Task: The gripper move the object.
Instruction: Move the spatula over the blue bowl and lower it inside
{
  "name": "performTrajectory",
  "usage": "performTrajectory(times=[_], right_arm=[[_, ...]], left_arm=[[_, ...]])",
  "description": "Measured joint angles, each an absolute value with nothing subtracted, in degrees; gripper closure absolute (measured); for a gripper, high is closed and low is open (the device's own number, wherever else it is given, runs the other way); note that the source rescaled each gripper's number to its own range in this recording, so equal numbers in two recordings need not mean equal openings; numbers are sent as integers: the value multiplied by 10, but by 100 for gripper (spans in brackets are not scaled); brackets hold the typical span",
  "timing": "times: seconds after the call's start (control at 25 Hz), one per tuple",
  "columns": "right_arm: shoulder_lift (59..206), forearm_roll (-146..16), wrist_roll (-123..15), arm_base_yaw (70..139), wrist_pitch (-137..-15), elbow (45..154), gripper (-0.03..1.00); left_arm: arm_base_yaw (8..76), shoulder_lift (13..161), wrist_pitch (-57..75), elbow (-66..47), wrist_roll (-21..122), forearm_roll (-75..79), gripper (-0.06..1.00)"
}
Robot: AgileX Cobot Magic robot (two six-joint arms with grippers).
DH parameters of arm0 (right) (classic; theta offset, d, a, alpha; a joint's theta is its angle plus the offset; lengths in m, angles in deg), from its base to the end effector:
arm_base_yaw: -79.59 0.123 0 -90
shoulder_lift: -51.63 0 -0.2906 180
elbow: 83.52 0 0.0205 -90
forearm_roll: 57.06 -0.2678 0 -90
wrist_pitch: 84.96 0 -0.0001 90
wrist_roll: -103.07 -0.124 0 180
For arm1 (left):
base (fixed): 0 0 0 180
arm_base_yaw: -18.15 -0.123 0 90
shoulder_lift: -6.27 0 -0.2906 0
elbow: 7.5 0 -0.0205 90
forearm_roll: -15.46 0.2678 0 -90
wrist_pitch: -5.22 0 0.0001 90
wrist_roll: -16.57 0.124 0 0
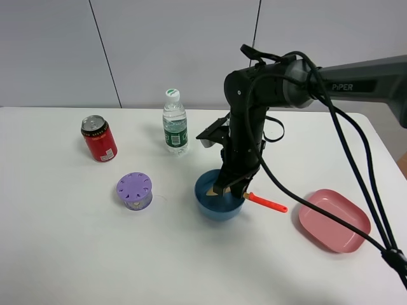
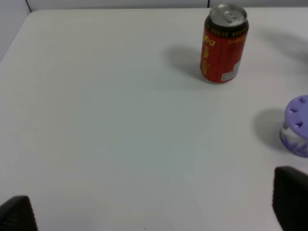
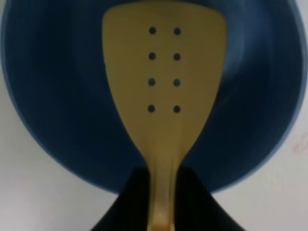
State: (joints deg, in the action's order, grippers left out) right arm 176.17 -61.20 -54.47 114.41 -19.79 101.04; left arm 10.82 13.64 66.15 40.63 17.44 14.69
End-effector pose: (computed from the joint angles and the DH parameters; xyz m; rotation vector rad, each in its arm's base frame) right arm 0.3204 0.2327 0.1231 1.4144 -2.6957 -0.0825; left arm 0.0318 0.0026 0.2736 -0.1138 2.0296 0.0741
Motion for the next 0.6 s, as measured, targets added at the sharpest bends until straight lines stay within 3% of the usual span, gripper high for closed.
performTrajectory(times=[0.4, 0.48, 0.6], right_arm=[[1774, -619, -545, 1148, -196, 1014, 96], [1775, -619, -546, 1148, -186, 1025, 88], [1775, -616, -560, 1148, -167, 1051, 53]], left_arm=[[108, 136, 662, 406, 174, 147, -6], [108, 136, 662, 406, 174, 147, -6], [108, 136, 662, 406, 174, 147, -6]])
